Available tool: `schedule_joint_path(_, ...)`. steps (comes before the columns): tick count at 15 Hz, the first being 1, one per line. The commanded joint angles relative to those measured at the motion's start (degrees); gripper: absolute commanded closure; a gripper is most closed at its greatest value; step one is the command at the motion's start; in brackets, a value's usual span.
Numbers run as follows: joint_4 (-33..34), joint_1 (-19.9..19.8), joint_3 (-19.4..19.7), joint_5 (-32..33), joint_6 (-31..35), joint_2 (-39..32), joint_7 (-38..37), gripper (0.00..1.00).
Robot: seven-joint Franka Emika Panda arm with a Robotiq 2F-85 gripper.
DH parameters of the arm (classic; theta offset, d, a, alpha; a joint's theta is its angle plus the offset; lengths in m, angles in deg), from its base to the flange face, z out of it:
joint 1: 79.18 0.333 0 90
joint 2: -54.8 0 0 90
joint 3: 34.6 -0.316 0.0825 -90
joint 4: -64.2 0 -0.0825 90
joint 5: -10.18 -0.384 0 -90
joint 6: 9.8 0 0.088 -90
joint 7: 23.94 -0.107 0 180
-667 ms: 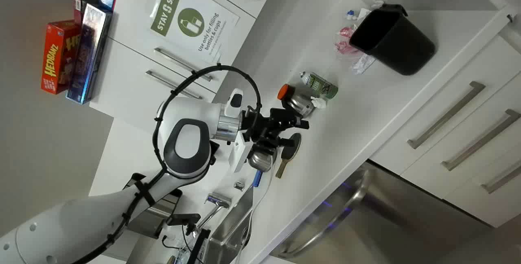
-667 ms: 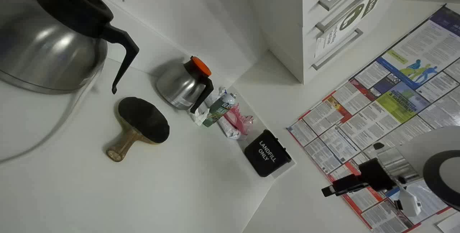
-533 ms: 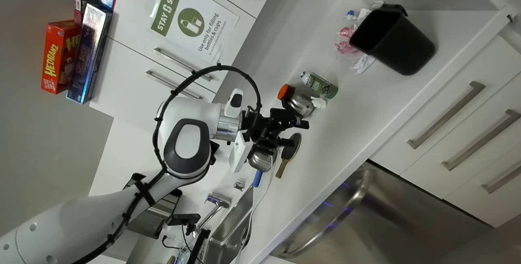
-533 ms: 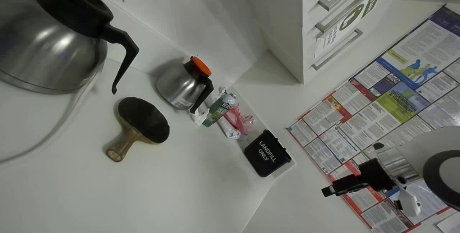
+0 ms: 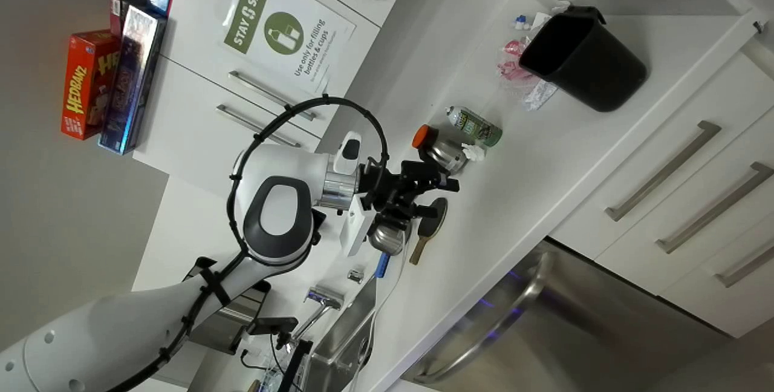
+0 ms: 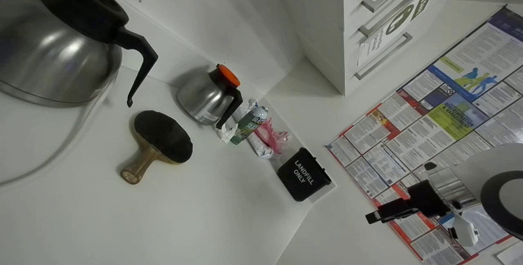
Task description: Open the topmost drawer, remove the white object from the drawer and place it on the counter, close the open drawer
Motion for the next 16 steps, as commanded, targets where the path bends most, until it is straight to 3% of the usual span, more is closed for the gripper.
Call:
schedule_joint_path(1, 1.63, -0.34, 0.94, -1.66, 0.07, -1.52, -0.03, 0.00)
schedule_joint_path(7, 7.15, -1.92, 8.72, -13.14, 3.34, -8.70, 1.03, 0.00)
schedule_joint_path(11, 11.13, -1.38, 15.41, -29.39, 3.61, -15.86, 10.26, 0.00)
schedule_joint_path(16, 14.79, -1.84, 20.52, -54.73, 1.09, -24.69, 29.39, 0.00)
